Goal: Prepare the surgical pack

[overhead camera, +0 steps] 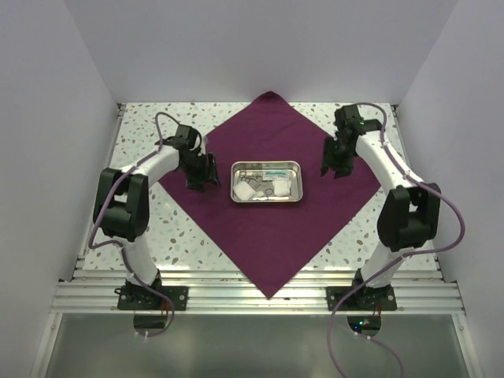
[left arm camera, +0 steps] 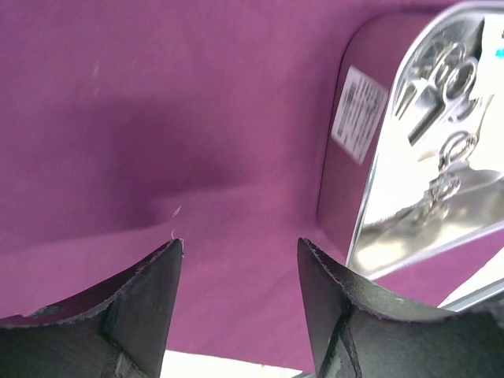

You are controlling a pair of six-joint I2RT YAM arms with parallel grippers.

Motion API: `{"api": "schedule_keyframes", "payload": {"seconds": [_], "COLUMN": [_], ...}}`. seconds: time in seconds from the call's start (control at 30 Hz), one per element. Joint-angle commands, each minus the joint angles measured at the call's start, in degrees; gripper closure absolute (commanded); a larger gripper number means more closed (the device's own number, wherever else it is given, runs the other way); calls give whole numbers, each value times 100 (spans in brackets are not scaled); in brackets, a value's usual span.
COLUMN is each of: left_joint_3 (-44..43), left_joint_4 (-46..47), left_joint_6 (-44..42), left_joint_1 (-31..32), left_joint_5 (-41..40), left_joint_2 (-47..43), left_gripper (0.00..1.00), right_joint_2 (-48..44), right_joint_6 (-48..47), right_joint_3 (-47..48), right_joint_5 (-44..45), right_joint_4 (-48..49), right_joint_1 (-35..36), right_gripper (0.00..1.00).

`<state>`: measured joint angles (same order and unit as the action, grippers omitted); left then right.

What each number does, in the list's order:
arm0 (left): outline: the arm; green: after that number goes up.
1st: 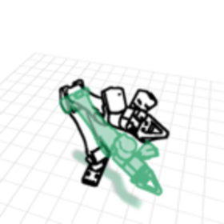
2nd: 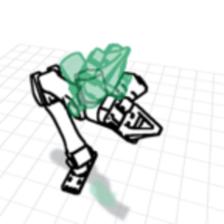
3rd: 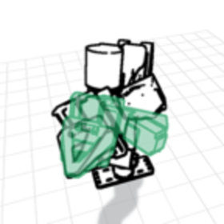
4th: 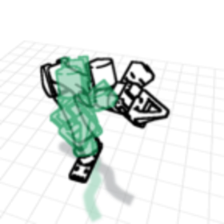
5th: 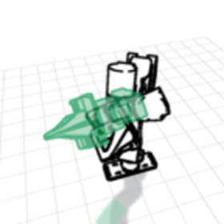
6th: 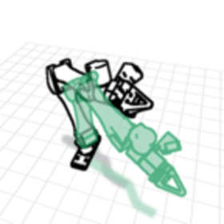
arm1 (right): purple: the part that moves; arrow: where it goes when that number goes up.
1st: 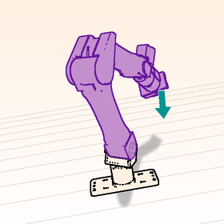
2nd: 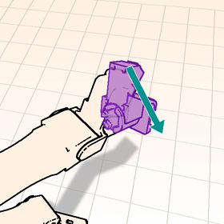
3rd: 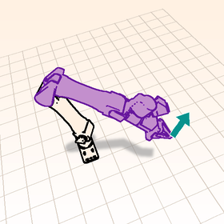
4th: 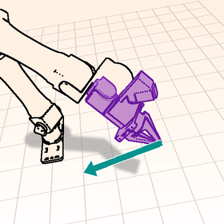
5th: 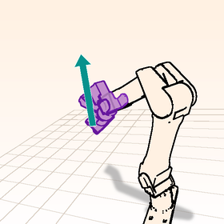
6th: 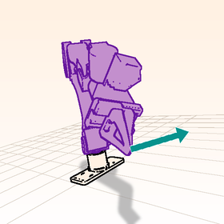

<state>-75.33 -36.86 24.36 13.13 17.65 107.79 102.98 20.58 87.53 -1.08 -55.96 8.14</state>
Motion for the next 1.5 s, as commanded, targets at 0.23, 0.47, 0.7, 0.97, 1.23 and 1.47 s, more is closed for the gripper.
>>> {"api": "schedule_keyframes", "payload": {"seconds": [0.23,0.47,0.7,0.97,1.23,1.47], "left_joint_3": [633,1274,2144,2681,2936,2840], "left_joint_4": [-137,-295,-471,-884,-840,-858], "left_joint_6": [-107,95,236,218,306,236], "left_joint_1": [-231,-275,-267,-275,-275,-275], "left_joint_5": [107,2,37,-60,72,10], "left_joint_2": [-1285,-2305,-3490,-4353,-4582,-4530], "left_gripper": [36,36,36,35,35,35], "right_joint_2": [-2219,-2521,-1395,-981,-746,-507], "right_joint_6": [85,1623,2090,2073,2117,2231], "right_joint_3": [-1579,-2951,-2706,-2723,-2855,-2899], "right_joint_5": [-305,-95,827,733,477,696], "right_joint_4": [-425,595,1017,1526,1817,1572], "right_joint_1": [3622,6092,7298,7333,7325,7412], "right_gripper": [35,35,44,53,58,63]}}
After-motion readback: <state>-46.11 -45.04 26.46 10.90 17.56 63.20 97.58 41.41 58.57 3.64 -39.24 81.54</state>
